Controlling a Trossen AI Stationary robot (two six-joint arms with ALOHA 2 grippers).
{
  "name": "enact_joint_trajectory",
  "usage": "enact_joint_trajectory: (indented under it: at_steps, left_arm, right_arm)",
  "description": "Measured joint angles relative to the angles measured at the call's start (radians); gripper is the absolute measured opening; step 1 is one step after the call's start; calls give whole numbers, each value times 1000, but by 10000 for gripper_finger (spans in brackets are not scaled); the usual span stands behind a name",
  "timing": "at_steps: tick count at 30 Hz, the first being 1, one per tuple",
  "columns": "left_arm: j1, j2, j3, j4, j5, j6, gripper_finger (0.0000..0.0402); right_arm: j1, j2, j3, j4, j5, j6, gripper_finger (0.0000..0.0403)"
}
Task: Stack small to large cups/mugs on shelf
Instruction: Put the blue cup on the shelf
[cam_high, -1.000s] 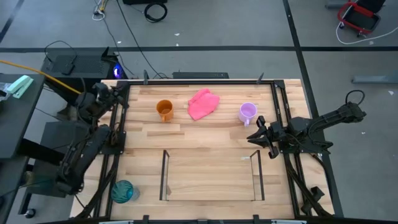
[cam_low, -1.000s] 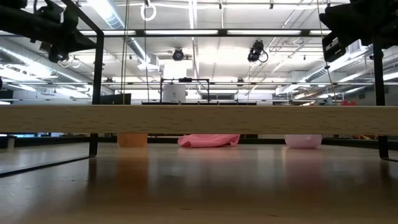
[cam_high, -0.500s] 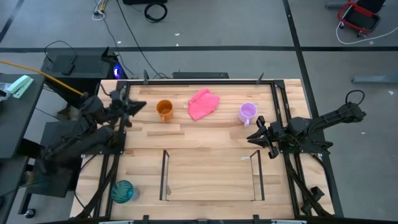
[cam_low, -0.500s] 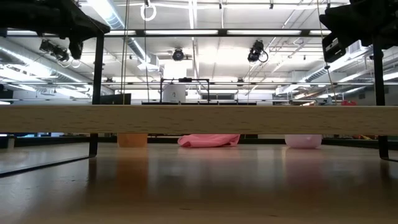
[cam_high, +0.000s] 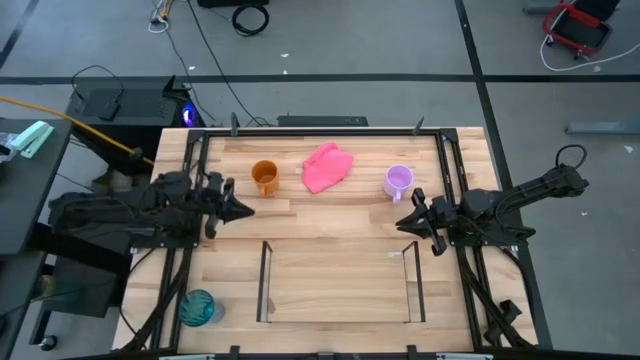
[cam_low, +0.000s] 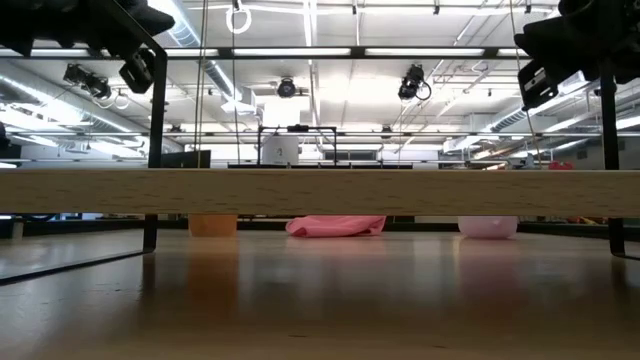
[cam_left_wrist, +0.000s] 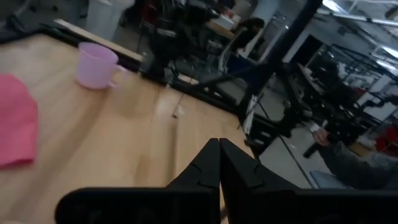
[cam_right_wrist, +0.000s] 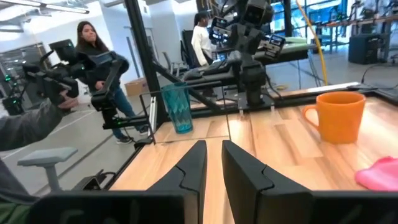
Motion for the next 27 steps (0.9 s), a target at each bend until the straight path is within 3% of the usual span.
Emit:
enact_joint_trajectory:
  at_steps: [15, 23, 27]
  left_arm:
    - [-476, 5, 44, -104, -337, -240, 9]
    - [-667, 20, 210, -454, -547, -477, 8]
    - [-735, 80, 314, -643, -595, -622, 7]
  right_arm:
    - [0, 0, 0, -2, -20, 29, 58]
    - [0, 0, 0, -2, -26, 30, 58]
    - [0, 0, 0, -1, -26, 30, 58]
